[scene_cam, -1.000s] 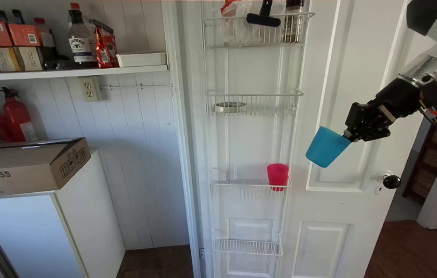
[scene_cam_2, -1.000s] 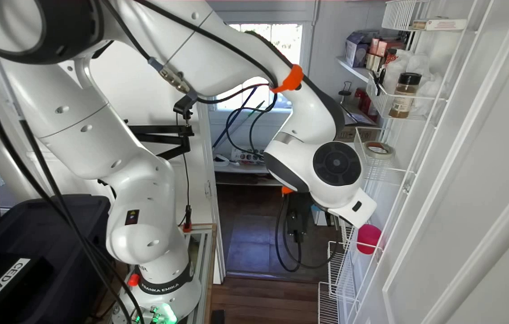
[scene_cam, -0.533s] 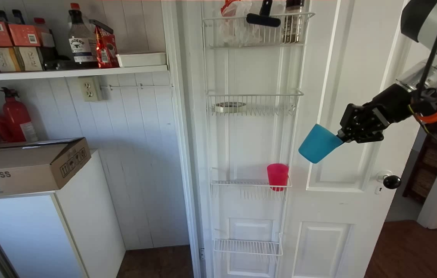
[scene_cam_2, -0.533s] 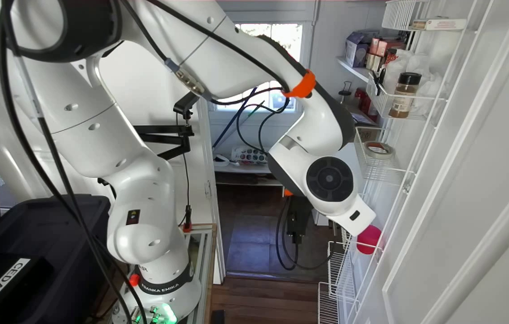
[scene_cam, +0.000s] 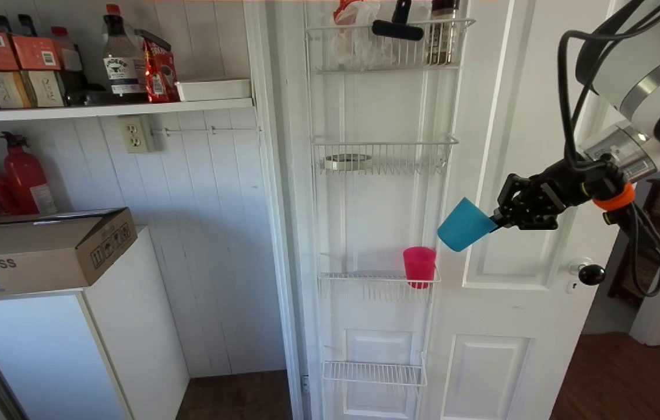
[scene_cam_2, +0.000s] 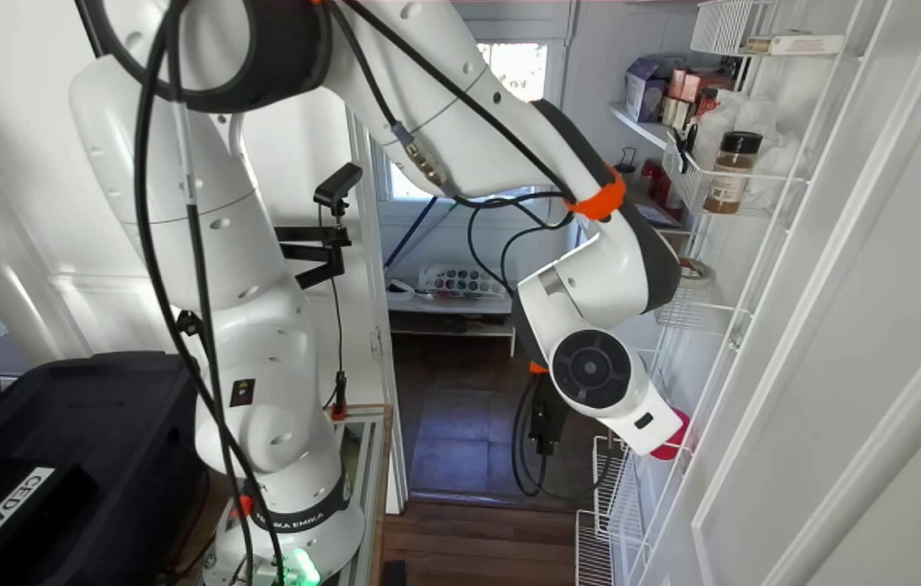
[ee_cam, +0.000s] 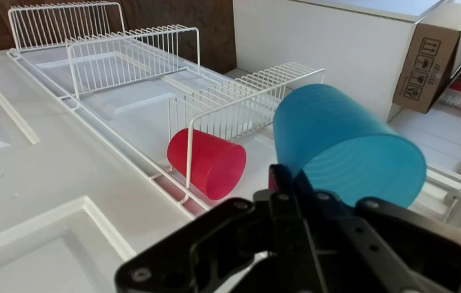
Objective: Put the blue cup inside the pink cup
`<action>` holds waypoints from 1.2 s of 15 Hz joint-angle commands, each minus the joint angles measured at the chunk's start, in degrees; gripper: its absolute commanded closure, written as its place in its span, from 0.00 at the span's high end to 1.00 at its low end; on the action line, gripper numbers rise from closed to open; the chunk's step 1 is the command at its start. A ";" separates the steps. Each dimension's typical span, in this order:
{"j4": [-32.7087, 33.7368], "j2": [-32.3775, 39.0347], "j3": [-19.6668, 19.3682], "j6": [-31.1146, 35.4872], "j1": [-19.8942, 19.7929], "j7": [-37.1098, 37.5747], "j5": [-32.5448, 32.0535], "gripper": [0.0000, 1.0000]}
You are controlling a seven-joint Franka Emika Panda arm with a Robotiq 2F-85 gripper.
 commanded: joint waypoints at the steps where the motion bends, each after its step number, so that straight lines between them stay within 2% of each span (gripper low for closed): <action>1: 4.62 5.94 0.98 3.03 0.92 -4.64 7.89 0.01; 8: 11.58 14.44 2.28 7.73 1.79 -14.23 18.02 0.01; 18: 17.65 20.83 1.49 6.54 2.13 -35.17 32.86 0.01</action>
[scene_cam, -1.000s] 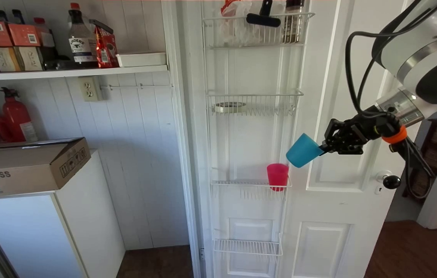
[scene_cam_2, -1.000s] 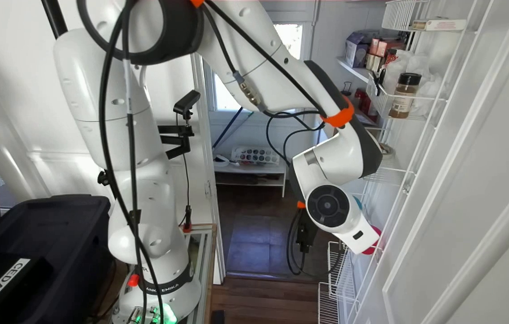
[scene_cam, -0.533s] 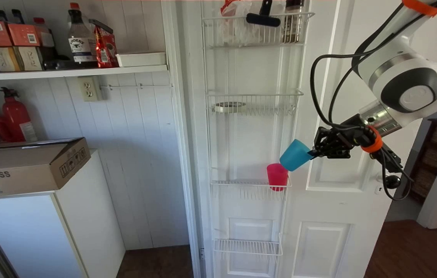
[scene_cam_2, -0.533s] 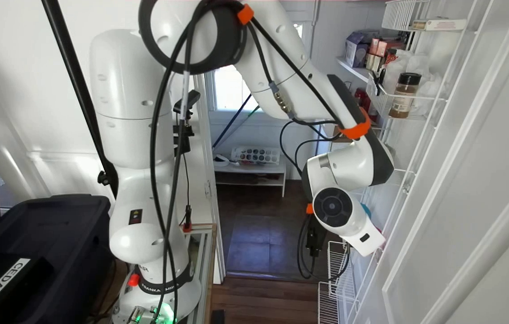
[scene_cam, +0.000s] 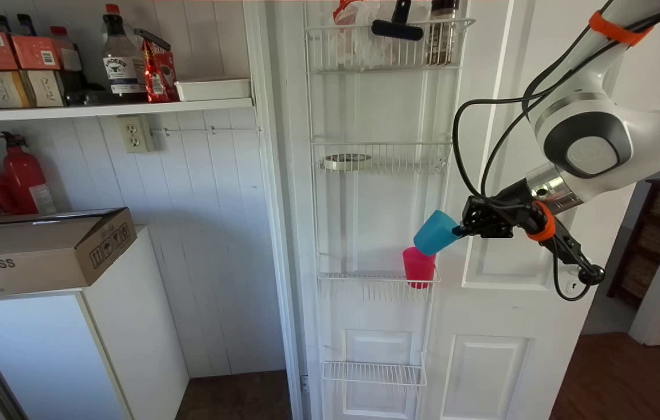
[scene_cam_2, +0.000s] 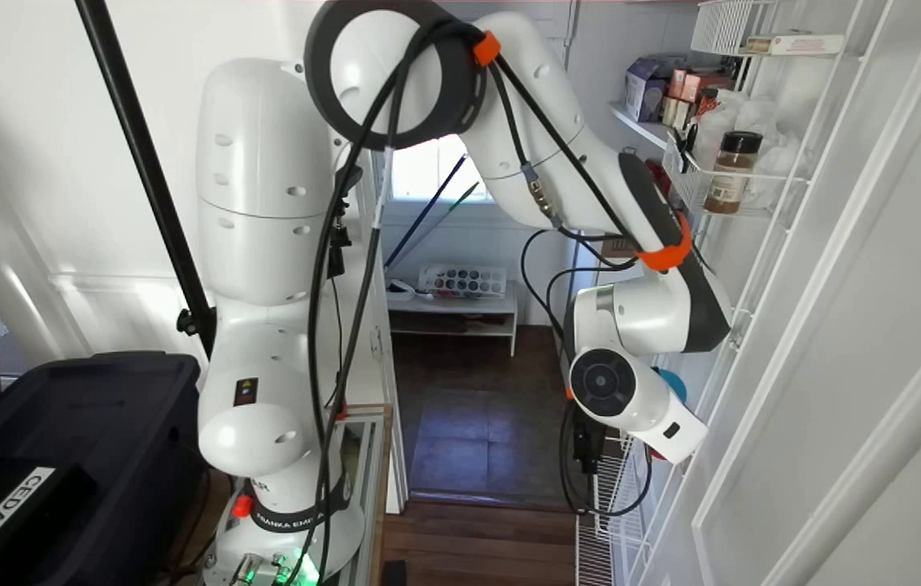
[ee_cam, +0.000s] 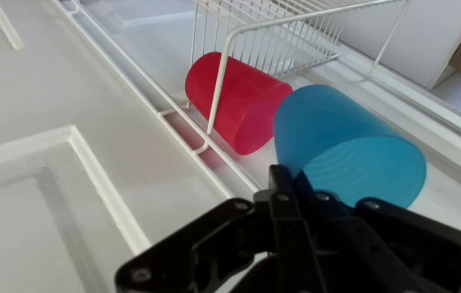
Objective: Put the blue cup inside the pink cup
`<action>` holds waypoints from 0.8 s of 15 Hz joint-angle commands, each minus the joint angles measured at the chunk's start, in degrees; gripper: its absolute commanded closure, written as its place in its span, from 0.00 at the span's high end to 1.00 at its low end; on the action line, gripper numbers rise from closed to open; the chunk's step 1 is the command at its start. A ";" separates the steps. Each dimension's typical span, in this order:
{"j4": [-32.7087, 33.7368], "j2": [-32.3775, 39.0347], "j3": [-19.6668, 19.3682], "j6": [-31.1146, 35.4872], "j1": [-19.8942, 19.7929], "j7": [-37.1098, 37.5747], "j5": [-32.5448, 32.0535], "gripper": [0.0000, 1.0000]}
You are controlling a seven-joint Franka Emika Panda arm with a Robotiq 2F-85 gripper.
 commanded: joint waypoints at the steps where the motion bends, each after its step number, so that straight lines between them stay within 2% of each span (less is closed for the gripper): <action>1: 2.72 2.78 -0.43 0.59 0.76 -7.27 6.03 0.01; 12: 5.90 6.62 -0.39 2.78 1.38 -18.61 11.77 0.01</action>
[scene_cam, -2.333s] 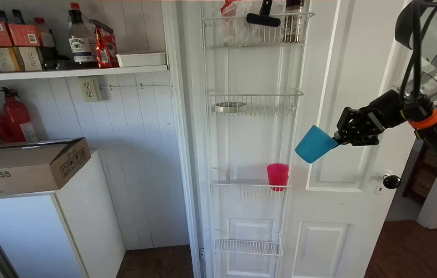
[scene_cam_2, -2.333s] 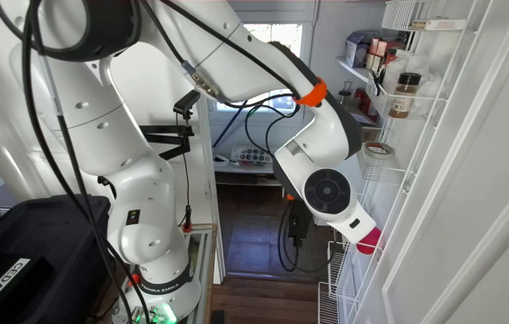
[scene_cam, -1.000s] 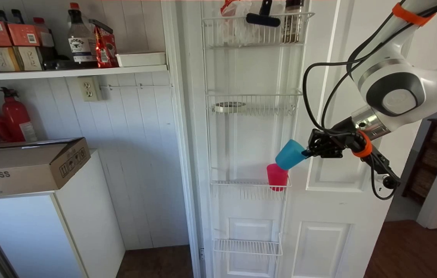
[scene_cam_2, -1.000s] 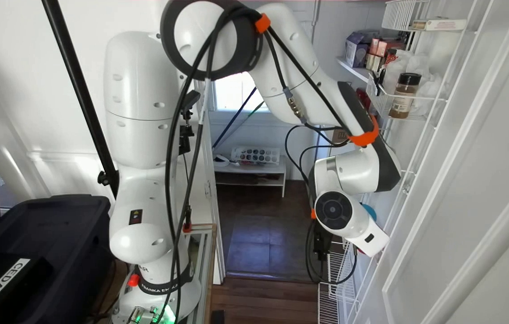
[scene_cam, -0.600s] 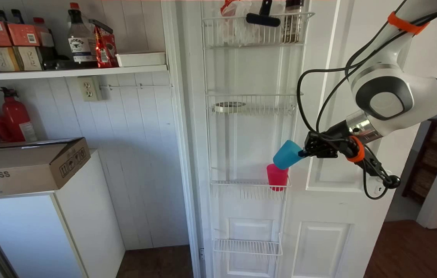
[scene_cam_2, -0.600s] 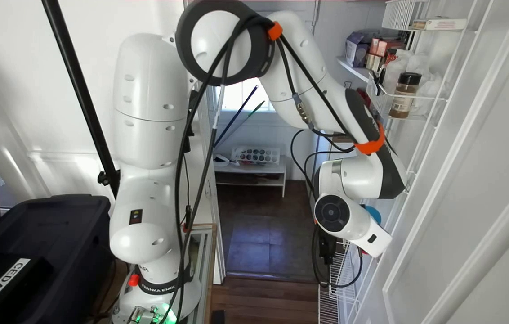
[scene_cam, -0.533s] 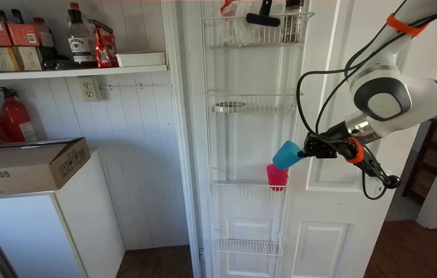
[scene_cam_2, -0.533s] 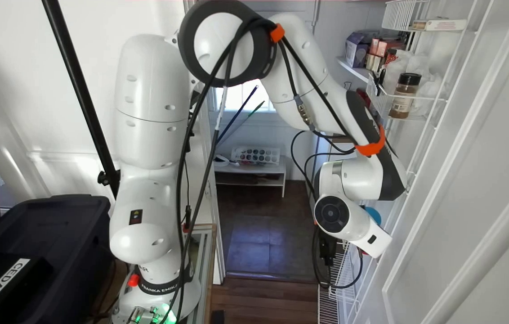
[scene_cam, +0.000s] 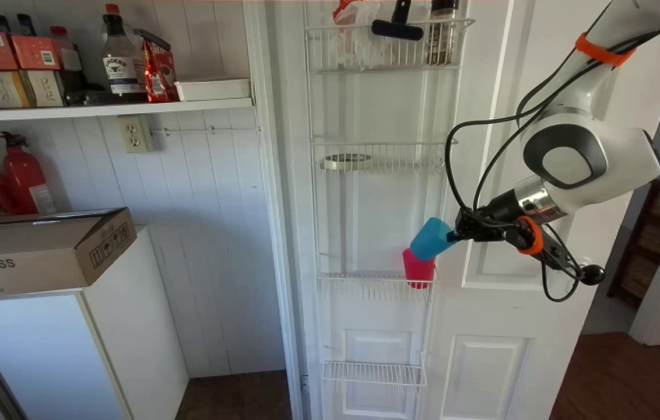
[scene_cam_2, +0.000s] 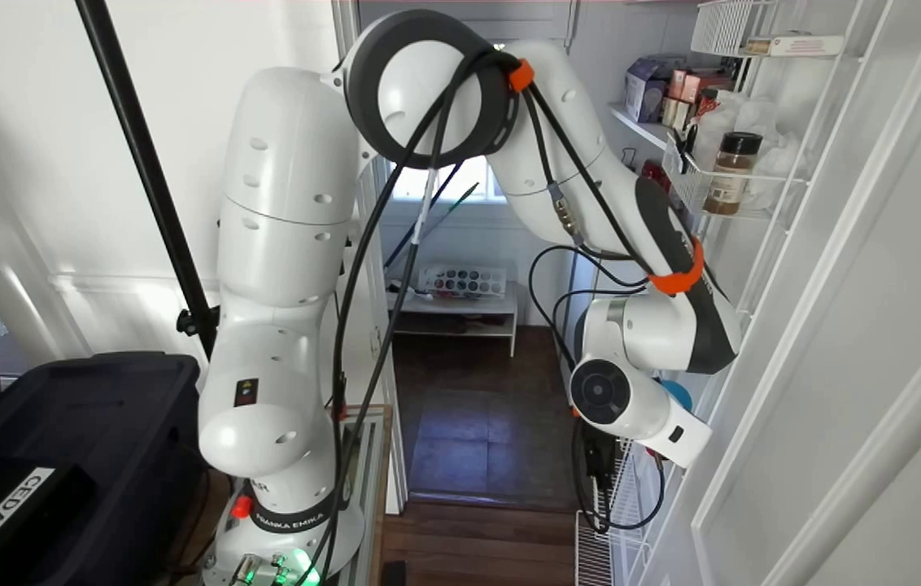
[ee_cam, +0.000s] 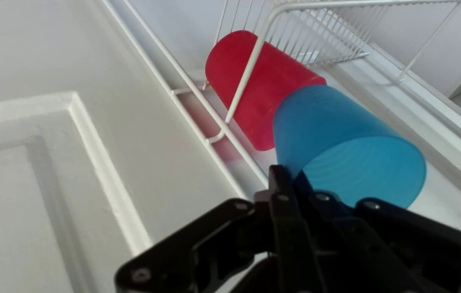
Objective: Put the blue cup inside the pink cup
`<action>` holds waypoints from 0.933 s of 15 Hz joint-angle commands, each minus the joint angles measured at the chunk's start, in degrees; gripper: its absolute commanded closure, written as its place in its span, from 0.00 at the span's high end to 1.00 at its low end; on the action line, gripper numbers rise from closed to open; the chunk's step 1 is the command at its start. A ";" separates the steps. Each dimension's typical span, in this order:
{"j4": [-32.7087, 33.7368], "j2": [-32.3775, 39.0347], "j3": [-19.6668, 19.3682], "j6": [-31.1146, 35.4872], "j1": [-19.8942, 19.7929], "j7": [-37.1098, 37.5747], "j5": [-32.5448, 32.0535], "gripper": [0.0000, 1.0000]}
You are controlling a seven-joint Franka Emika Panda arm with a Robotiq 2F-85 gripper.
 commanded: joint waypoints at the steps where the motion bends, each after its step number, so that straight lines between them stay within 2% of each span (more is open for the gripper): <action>1: 1.89 1.55 -0.35 2.59 1.22 -3.44 2.85 0.01; 14: 2.85 3.47 0.01 5.71 2.21 -2.78 1.48 0.01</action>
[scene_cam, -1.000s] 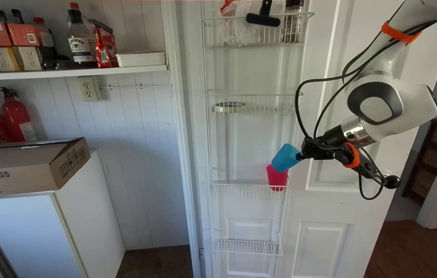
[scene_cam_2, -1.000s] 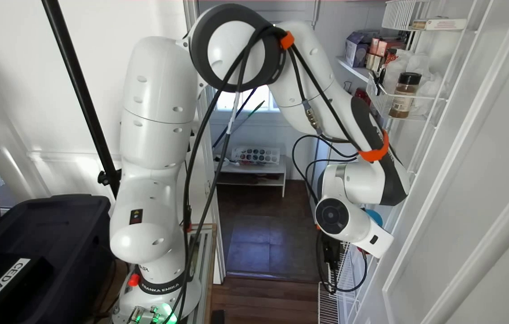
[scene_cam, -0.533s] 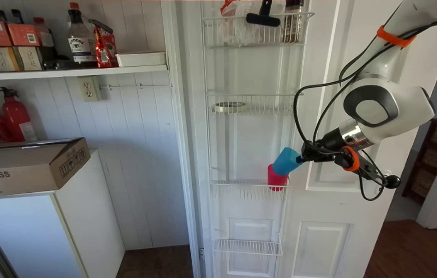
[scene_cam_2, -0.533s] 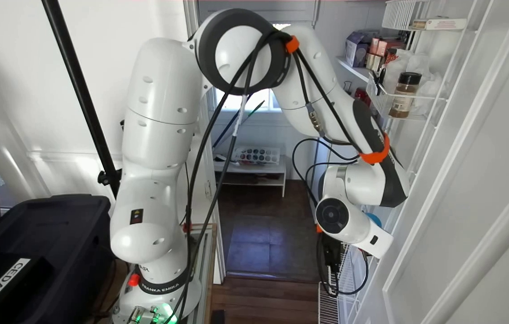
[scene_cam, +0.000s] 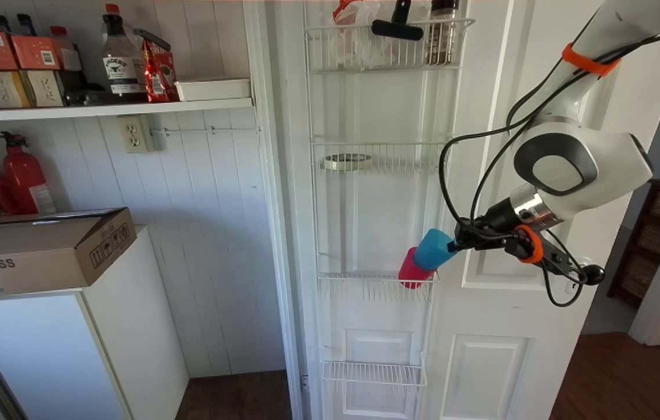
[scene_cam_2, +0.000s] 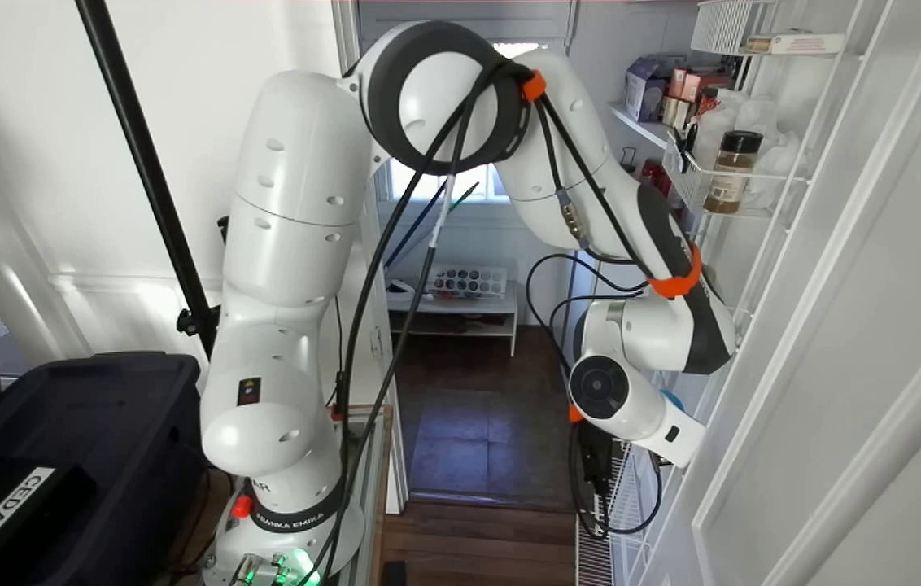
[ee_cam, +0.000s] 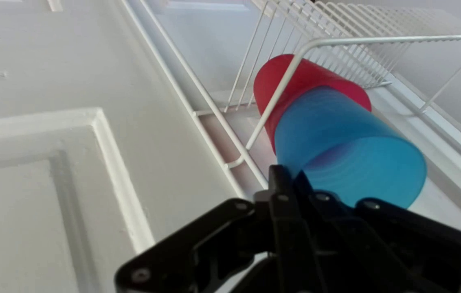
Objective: Put the blue cup inside the pink cup
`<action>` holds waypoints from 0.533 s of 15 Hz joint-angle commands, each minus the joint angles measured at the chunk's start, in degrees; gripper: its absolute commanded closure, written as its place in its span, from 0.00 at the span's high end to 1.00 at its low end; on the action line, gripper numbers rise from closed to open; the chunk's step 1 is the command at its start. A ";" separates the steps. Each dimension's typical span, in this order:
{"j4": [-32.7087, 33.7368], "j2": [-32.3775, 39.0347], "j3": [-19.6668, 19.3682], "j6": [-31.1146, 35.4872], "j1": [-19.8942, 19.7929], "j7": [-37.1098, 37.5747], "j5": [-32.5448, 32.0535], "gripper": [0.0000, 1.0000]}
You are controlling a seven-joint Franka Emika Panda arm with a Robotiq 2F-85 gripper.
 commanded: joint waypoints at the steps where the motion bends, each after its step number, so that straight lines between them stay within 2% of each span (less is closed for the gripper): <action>1: 1.64 1.06 -0.01 2.25 1.01 -0.59 1.04 0.09; 3: 2.02 1.26 0.02 2.47 1.17 -0.47 1.04 0.08; 4: 2.15 1.37 0.07 2.59 1.23 -0.38 0.95 0.33; 6: 2.43 1.53 0.05 3.00 1.45 -0.52 1.16 0.37; 8: 2.53 1.52 0.00 3.19 1.58 -0.49 1.24 0.51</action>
